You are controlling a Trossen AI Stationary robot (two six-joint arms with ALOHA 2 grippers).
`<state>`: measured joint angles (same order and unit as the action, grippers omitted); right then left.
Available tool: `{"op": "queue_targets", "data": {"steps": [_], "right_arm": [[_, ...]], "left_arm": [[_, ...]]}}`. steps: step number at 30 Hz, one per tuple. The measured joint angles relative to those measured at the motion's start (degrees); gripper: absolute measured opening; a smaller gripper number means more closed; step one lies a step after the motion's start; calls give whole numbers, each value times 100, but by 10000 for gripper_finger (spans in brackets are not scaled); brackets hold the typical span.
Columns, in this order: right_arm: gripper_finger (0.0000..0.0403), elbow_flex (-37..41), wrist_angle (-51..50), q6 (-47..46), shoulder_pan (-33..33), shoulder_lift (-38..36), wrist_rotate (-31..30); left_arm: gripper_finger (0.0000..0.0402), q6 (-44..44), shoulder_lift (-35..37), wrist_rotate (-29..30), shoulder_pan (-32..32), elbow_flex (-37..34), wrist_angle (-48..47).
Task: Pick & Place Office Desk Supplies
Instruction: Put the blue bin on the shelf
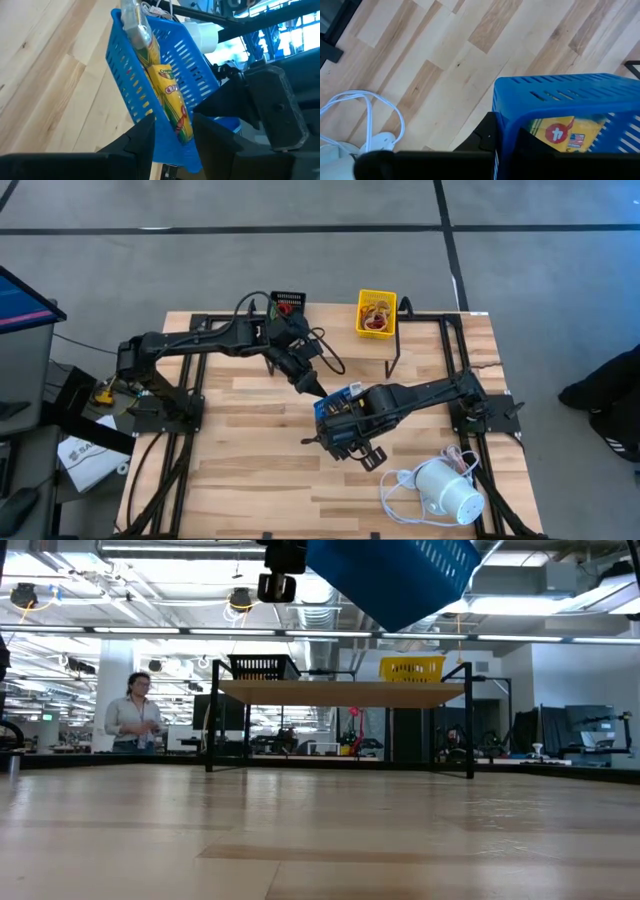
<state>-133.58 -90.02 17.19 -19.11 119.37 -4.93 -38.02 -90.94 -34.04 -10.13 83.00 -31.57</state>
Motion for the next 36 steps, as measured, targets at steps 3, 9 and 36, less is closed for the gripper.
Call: {"op": "queue_targets", "data": {"steps": [3, 9, 36], "right_arm": [[0, 0, 2, 28, 0, 0, 9], [0, 0, 0, 83, 0, 0, 13], [0, 2, -13, 79, -4, 0, 42]], "left_arm": [[127, -1, 0, -4, 13, 0, 11], [127, -27, 0, -2, 107, 0, 7], [82, -149, -564, 112, 446, 256, -158]]}}
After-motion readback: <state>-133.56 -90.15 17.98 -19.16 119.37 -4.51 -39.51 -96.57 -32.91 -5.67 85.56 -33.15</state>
